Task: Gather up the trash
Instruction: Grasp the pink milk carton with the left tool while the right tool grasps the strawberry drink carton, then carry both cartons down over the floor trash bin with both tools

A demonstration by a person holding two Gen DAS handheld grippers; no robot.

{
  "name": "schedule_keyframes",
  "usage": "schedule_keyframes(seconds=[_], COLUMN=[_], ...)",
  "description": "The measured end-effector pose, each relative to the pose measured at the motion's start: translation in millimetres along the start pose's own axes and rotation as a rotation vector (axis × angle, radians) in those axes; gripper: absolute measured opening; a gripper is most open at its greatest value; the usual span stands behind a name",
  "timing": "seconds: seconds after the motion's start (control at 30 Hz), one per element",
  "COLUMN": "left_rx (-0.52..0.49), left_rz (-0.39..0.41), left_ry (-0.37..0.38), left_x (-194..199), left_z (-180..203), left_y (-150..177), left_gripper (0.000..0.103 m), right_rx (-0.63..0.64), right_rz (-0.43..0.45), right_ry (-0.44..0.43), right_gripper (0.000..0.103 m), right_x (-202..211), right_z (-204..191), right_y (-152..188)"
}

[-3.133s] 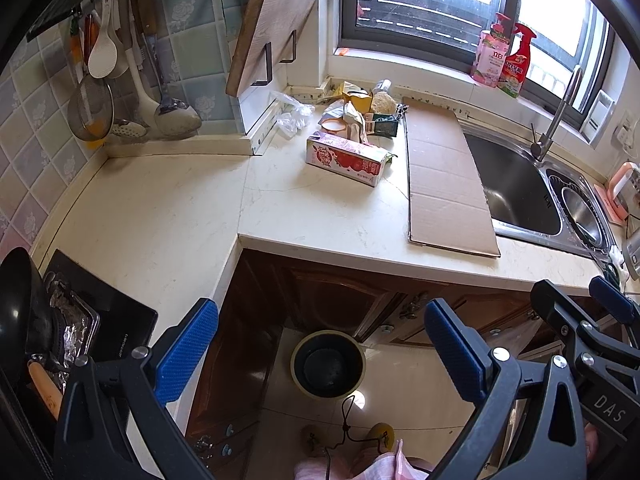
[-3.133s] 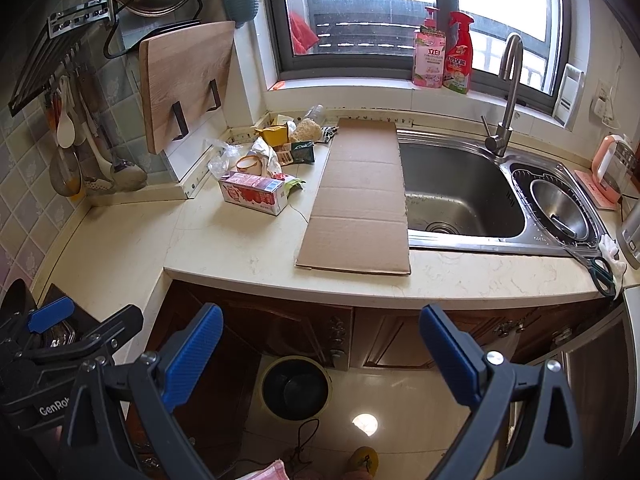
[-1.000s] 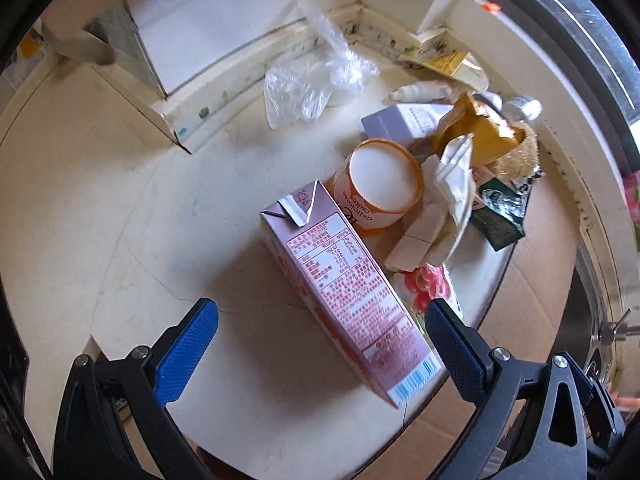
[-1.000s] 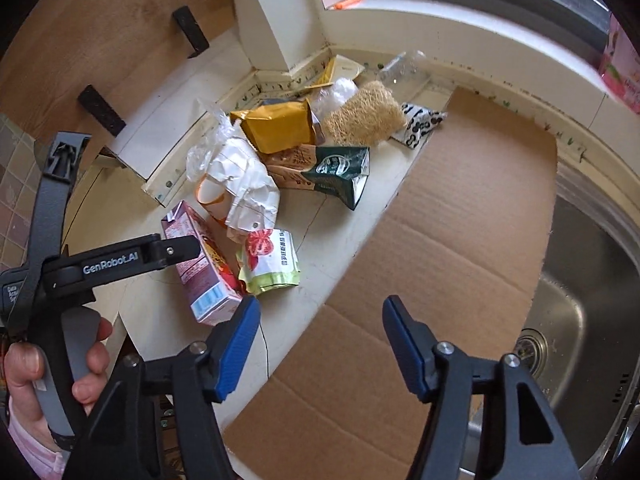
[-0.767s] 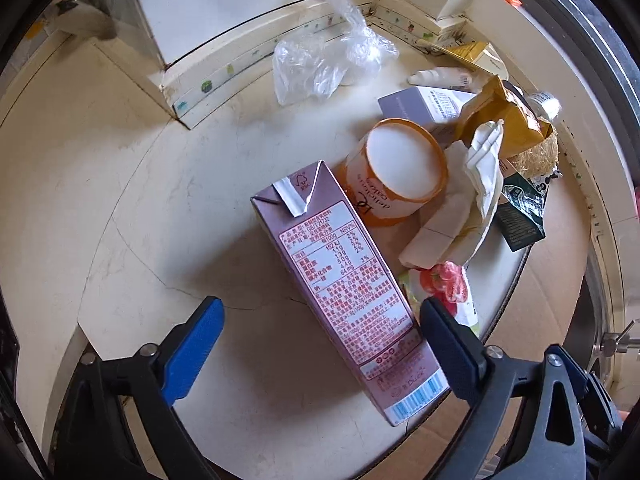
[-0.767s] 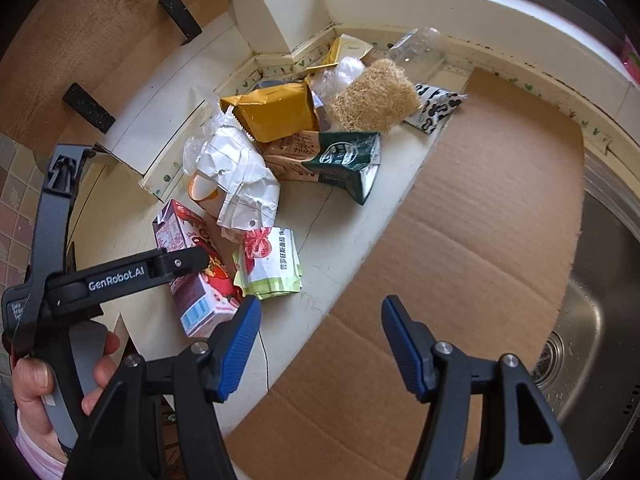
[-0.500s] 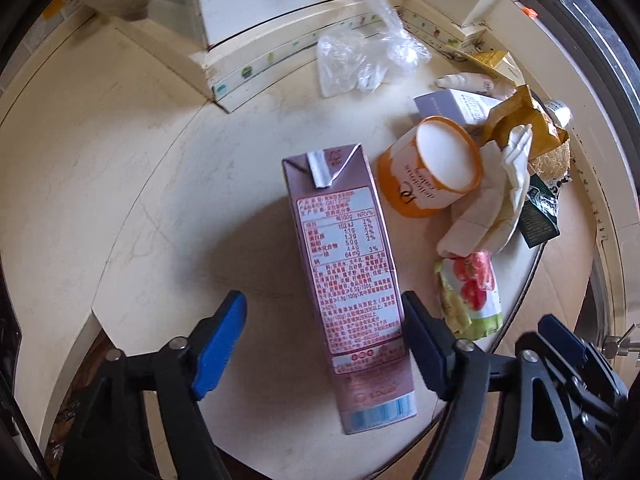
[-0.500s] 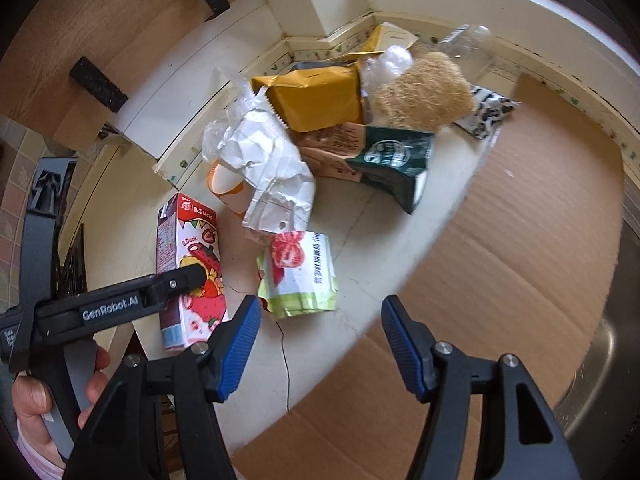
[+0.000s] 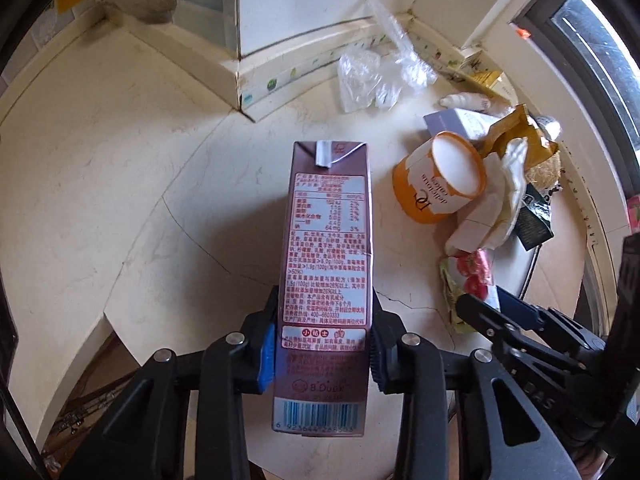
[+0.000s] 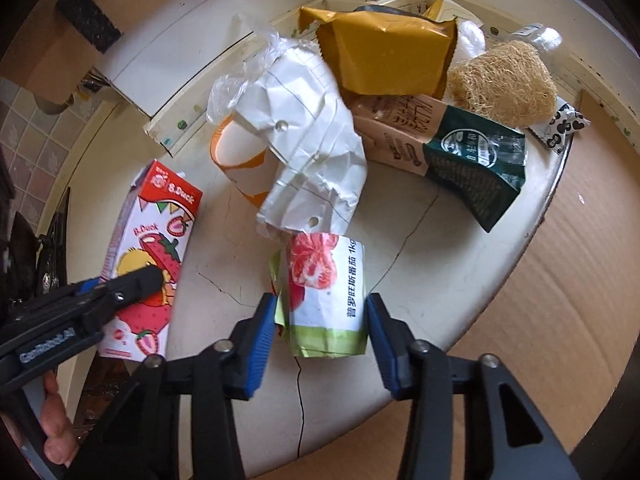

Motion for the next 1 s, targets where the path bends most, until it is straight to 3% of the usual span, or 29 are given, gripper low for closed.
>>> schedule_keyframes(seconds=[0.07,0.23,0.37,0.67,1.0], left_rx=[-0.026,-0.084,-0.106,-0.225,-0.389], left_rz=[0.031,0.072,0.076,0.075,0.095], left_ry=[-0.002,0.002,0.016,0.113,0.193], left_x=[7,26,38,109,170], left_z=[1,10,19,4,-25], left_y=[-1,5,14,63,121], left_gripper=[0.035,0.034,0.034,0.034,0.034], right_rx=[0.014,0.030,0.015,-0.014,-0.030], right_rz=[0.014,0.032,0.057,0.156,0.225], right_ry=[0.000,-0.011,-0.023,-0.018,0.072], right_gripper=[0.032,0.022,0.022,0.022,0.022], right_x=[-1,7,24,90,151], right_z=[-4,-11,-19,-59,-135], right_y=[-1,4,14,60,129])
Point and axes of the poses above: each gripper's, at about its wrist camera, not at the fingertips, and x roughly against the way its jaws point, z to its right, y to its underside, the point moved 10 cm from there along -x, roughly the way its jaws point, and after that the axes turned 14 degrees about x, right-handed, at the moved point
